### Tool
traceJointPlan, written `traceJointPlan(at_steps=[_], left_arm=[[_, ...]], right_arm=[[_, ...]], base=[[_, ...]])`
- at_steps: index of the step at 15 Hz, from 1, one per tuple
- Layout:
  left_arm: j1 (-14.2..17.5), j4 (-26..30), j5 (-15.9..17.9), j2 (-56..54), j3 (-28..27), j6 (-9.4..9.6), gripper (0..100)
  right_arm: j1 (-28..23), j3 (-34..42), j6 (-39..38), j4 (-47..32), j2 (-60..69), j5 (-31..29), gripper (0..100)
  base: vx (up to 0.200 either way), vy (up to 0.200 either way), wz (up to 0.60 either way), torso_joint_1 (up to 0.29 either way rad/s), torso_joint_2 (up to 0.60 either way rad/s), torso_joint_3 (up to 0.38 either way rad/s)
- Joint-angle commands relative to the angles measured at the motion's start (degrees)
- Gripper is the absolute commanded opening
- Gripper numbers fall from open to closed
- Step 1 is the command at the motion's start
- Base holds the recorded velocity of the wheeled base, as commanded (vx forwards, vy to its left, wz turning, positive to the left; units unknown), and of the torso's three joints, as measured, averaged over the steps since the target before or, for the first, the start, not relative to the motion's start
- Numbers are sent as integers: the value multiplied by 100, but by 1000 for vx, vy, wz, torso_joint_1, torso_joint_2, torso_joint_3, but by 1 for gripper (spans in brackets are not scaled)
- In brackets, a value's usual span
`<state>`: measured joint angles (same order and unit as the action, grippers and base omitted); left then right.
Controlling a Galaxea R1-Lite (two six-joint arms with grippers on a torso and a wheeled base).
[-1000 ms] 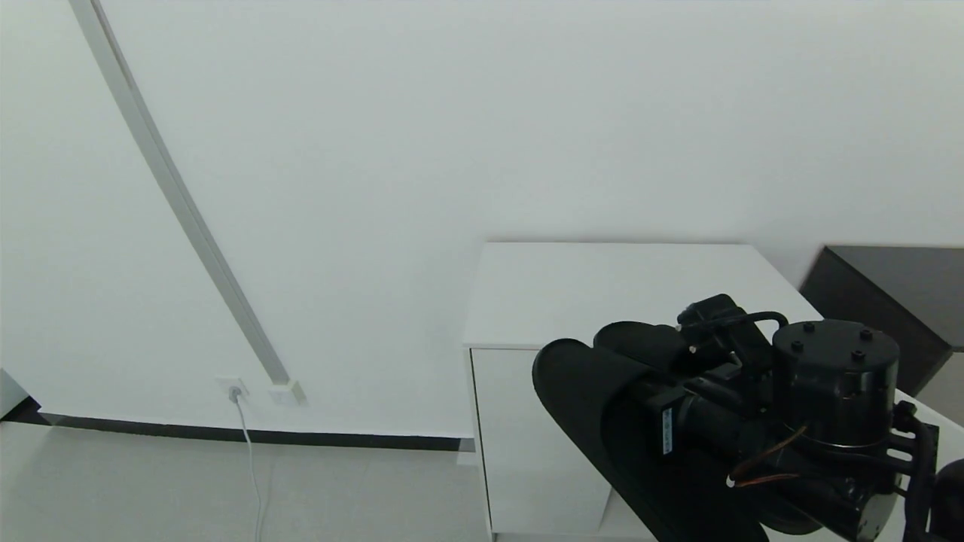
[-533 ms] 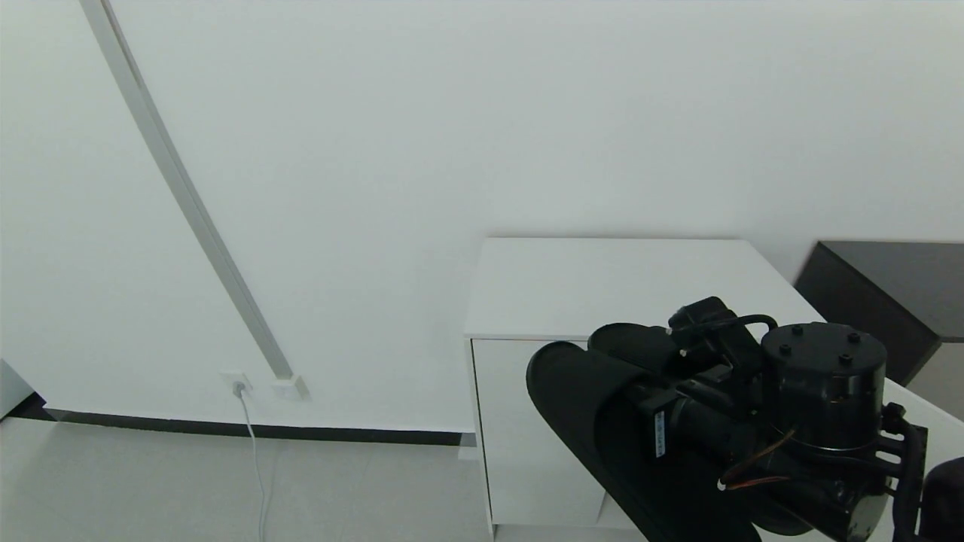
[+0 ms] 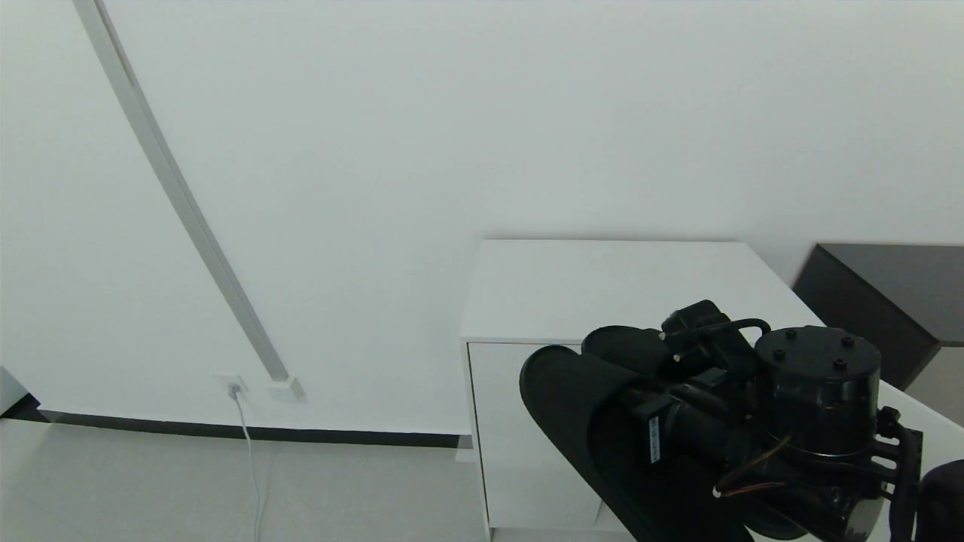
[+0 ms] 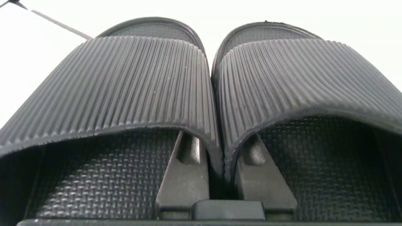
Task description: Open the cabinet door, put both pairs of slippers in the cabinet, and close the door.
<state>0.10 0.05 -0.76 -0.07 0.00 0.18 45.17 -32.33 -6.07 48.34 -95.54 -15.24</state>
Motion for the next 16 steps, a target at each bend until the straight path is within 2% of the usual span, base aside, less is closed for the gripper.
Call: traceJointPlan(at_steps=[1, 16], left_arm=[[8, -5, -4, 7, -9, -1, 0], [8, -5, 5, 7, 0, -1, 0]], right_arm=[[-8, 7, 1, 0, -26, -5, 0], [-17, 78, 9, 18, -26, -14, 0]], base=[[0, -200, 0, 17, 7, -7], [0, -200, 0, 3, 1, 2]])
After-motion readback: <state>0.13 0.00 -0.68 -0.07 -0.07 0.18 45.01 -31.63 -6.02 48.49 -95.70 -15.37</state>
